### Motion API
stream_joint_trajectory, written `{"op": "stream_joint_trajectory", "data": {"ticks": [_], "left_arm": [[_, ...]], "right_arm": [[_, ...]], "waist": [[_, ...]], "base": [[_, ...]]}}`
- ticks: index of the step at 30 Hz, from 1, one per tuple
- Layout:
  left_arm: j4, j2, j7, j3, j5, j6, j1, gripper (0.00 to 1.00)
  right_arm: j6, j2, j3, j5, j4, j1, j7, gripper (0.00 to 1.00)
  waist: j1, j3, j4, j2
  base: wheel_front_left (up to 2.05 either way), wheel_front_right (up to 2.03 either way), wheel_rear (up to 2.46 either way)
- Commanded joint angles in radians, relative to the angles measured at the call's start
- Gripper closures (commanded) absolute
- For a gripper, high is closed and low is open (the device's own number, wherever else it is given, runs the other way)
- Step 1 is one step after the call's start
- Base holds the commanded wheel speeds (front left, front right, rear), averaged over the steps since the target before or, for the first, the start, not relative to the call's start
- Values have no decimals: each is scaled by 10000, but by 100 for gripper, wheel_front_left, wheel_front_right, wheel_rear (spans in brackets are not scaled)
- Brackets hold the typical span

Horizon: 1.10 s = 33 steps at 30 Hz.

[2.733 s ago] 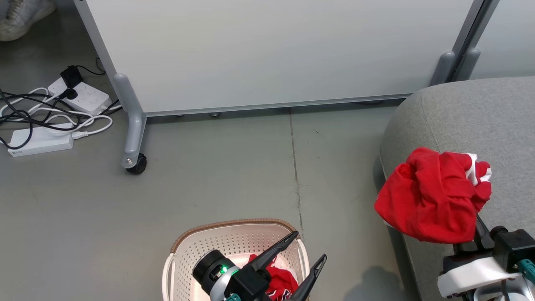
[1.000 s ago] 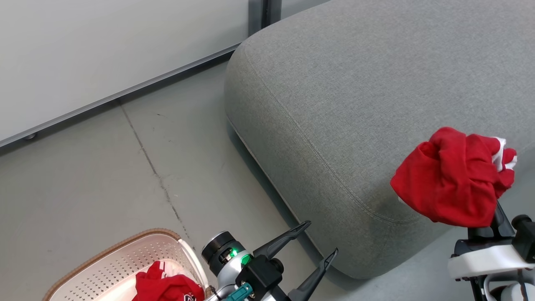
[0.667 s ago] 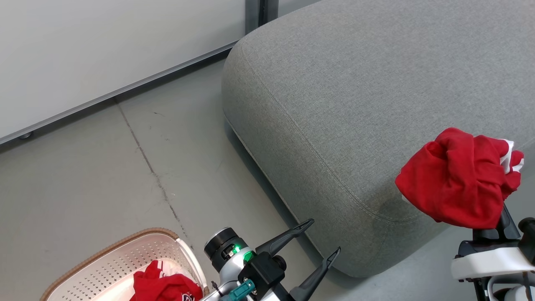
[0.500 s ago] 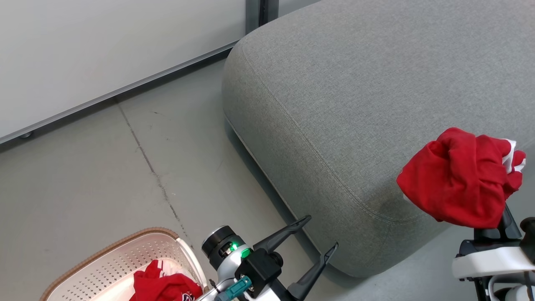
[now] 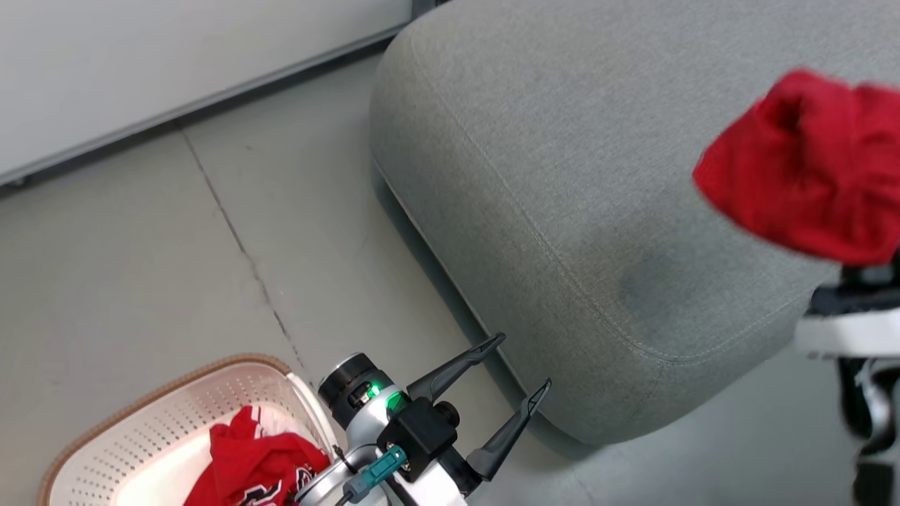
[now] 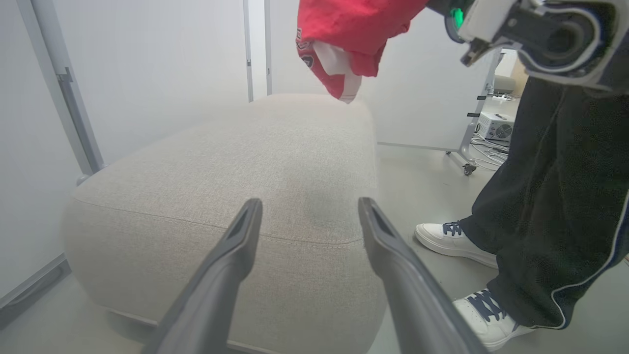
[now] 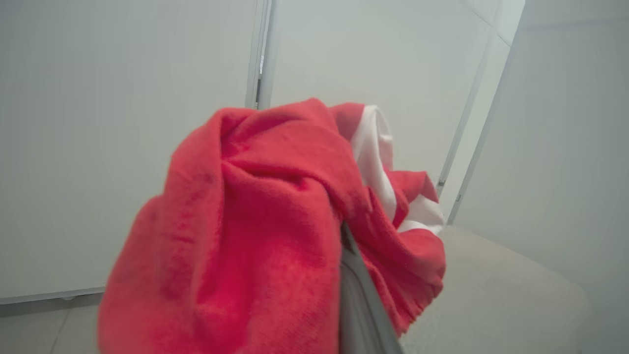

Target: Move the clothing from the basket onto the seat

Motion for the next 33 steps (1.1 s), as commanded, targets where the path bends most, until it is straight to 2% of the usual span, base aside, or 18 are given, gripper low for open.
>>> {"op": "stream_joint_trajectory", "data": {"ticks": [1,9,14,21,27,33], "left_arm": [[-30,96,-2,28,54,-4,-205,0],[12,491,-2,-321,256,-4,-988,0],[14,593,-2,-560,225,-4,-1455,0],[-29,686,-2,-779,292,-4,-2100,0],[1,698,-2,-957,283,-4,-2540,0],[-44,701,-2,-923,334,-4,-2725,0]], "right_arm": [[-1,-196,-141,-41,-68,-313,-34,100],[0,-1199,-916,266,-87,-2549,-34,100],[-1,-1863,-1484,618,377,-3820,-33,100],[0,-2779,-1989,817,1719,-5074,-33,100],[0,-3166,-2400,811,3271,-5792,-33,100],[-1,-3461,-2327,988,4620,-6263,-33,100]], "waist": [[0,386,68,0],[0,1808,649,0],[0,2492,1062,0],[0,3390,1737,0],[0,3980,2268,0],[0,4512,2683,0]], "base": [[0,0,0],[0,0,0],[0,0,0],[0,0,0],[0,0,0],[0,0,0]]}}
